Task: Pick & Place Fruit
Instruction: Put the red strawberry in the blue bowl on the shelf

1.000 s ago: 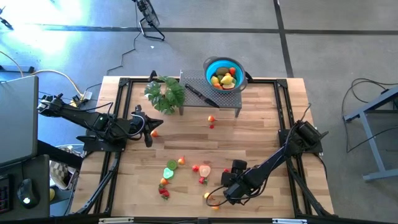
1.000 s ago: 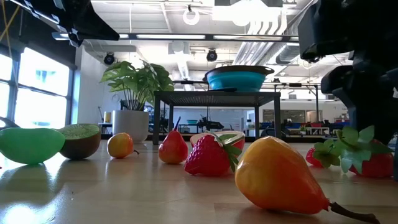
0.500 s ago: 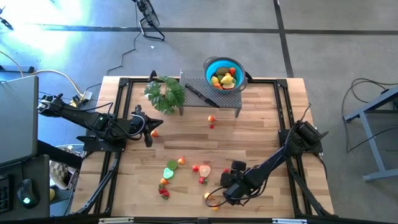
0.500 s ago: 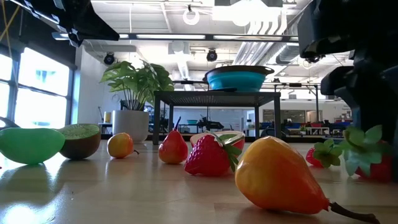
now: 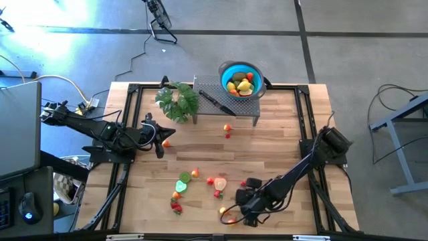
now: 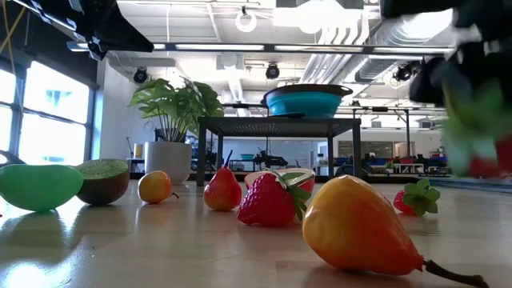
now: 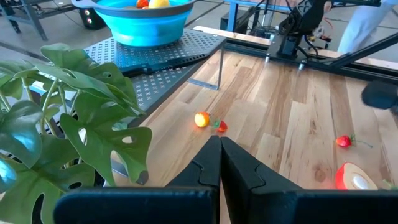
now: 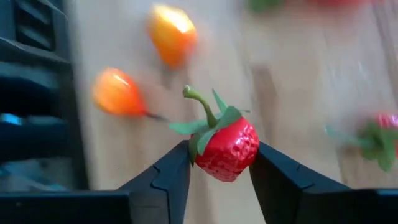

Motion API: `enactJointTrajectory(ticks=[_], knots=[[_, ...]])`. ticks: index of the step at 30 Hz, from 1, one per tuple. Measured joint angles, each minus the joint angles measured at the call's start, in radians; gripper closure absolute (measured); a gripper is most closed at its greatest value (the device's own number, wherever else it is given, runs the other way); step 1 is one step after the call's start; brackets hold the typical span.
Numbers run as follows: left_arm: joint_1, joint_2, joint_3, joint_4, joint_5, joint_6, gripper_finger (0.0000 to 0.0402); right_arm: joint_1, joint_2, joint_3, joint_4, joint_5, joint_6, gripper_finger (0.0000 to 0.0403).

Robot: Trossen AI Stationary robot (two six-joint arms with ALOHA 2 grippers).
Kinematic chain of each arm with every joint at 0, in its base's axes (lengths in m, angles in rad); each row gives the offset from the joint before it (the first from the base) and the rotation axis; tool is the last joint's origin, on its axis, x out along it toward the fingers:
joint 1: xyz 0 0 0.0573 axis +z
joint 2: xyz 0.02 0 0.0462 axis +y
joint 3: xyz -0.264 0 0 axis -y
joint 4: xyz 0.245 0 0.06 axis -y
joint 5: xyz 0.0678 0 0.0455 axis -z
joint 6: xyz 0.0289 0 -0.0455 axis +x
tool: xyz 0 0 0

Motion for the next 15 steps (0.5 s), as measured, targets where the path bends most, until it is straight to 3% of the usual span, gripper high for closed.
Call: enactJointTrajectory(ticks=[5,15], knots=[[0.0,0.0,0.0,0.0,0.0,0.0,0.0402,-0.03,-0.08,0.001,0.081,0.041,0.005,0.0268],[0.0,0.0,0.0,0.0,0.0,0.0,0.0402,-0.122,-0.209,0.002,0.24,0.328,0.013,0.0266]])
